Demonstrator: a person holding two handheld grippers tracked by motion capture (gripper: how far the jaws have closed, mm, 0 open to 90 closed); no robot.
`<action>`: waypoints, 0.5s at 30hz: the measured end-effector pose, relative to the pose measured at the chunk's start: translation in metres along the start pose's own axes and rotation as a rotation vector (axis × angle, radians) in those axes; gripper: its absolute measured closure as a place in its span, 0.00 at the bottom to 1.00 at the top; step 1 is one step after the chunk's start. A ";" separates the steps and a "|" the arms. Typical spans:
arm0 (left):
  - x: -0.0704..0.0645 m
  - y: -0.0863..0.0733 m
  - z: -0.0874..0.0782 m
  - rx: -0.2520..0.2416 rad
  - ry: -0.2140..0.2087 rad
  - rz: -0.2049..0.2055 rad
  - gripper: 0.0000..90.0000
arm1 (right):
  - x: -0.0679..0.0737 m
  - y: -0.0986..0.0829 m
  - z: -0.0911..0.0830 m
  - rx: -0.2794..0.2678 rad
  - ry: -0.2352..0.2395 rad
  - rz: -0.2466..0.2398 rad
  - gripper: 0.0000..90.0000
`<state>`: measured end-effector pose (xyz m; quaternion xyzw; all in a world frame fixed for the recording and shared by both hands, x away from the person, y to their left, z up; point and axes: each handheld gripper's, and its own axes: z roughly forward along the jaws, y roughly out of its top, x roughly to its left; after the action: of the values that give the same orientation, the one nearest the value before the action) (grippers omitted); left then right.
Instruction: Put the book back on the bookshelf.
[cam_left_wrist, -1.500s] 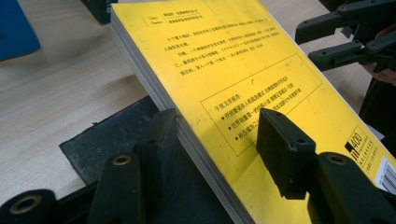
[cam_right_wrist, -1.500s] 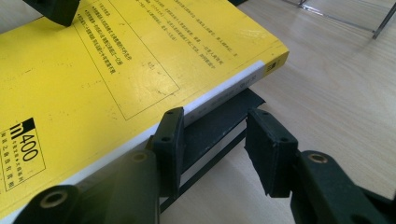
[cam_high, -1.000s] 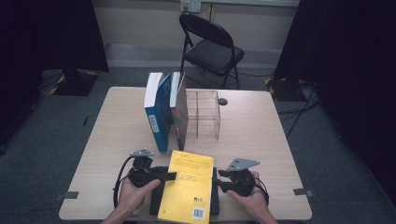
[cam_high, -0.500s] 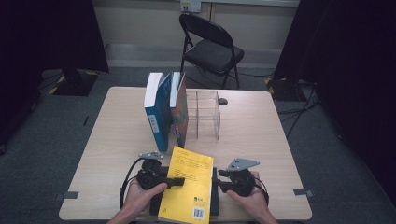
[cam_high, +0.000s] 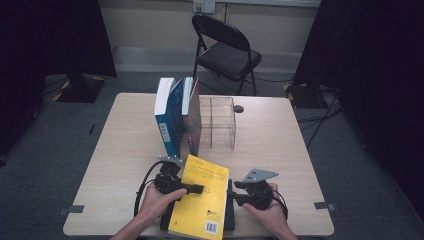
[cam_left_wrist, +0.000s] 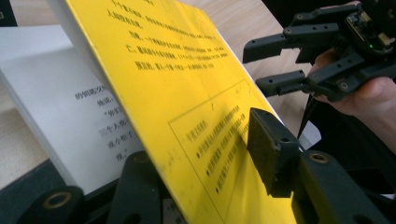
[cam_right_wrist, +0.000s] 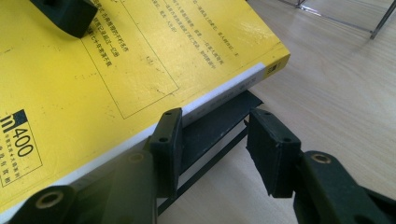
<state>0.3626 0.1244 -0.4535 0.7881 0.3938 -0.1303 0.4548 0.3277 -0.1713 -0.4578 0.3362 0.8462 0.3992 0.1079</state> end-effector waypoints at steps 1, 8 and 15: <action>0.000 0.000 0.000 -0.004 0.007 0.009 0.69 | 0.000 0.000 0.000 0.000 -0.001 0.000 0.62; -0.002 -0.001 -0.002 -0.041 -0.030 0.047 0.90 | -0.003 0.001 -0.001 0.000 0.005 0.020 0.48; -0.012 -0.006 -0.005 -0.094 -0.003 0.104 0.91 | -0.002 0.003 -0.005 -0.037 0.066 0.044 0.39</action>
<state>0.3496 0.1242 -0.4469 0.7849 0.3575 -0.0889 0.4981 0.3284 -0.1743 -0.4531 0.3393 0.8341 0.4279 0.0775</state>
